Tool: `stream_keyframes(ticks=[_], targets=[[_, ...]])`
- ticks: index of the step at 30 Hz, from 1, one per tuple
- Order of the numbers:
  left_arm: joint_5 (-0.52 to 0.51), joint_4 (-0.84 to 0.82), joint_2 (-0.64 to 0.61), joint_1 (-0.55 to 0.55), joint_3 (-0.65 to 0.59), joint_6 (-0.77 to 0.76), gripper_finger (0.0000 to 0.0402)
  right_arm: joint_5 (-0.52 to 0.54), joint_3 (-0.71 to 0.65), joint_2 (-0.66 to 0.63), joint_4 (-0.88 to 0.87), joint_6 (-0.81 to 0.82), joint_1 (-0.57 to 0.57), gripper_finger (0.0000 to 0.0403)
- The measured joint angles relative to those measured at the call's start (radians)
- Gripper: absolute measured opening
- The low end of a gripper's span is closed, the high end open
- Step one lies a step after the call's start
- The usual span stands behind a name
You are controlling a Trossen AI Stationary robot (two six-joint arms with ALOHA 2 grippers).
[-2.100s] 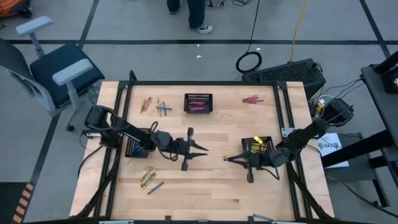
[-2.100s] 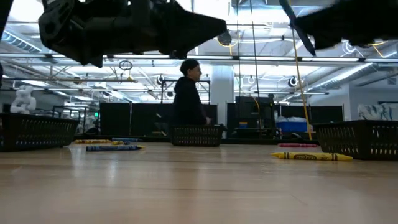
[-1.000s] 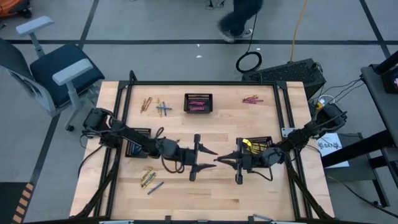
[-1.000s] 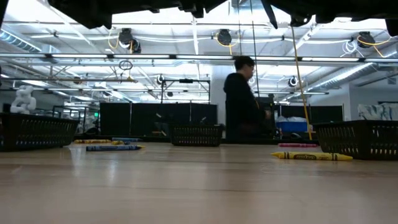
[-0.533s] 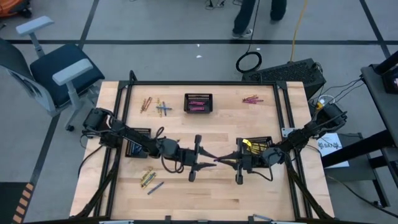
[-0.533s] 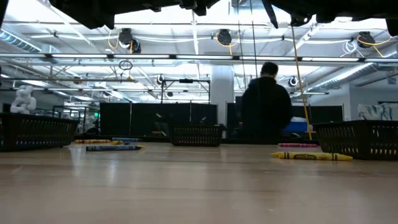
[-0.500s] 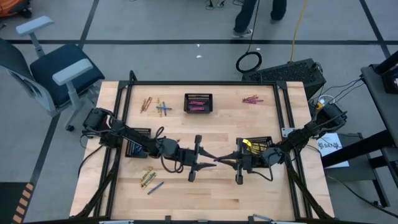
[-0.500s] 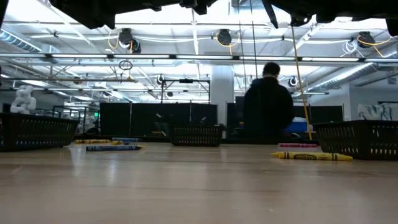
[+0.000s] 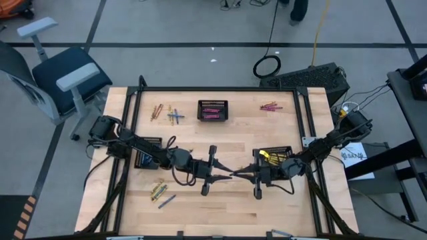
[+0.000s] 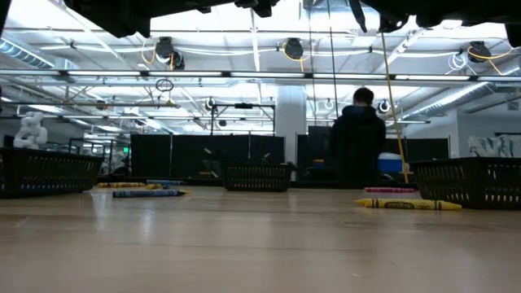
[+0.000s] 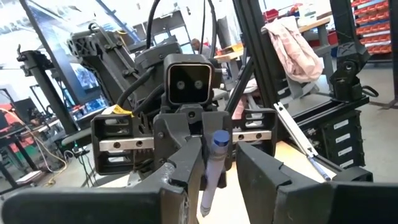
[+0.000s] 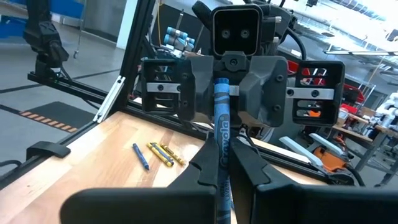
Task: Sort crayons
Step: Put the blue crayon into the bottom left black bin
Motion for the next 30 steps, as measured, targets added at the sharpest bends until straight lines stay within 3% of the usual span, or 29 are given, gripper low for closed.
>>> stream_keyframes(ticks=[15,25,30], targets=[[0.035,0.017,0.0,0.0,0.0,0.0,0.0097,0.001,0.0,0.0,-0.001,0.001,0.0,0.0005],[0.021,0.01,0.0,0.0,0.0,0.007,0.0024,0.0,0.0,0.0,-0.003,0.001,0.0,0.0006],[0.02,0.01,0.0,0.0,0.0,0.016,0.0006,0.0,0.0,0.0,-0.003,0.001,0.0,0.0006]])
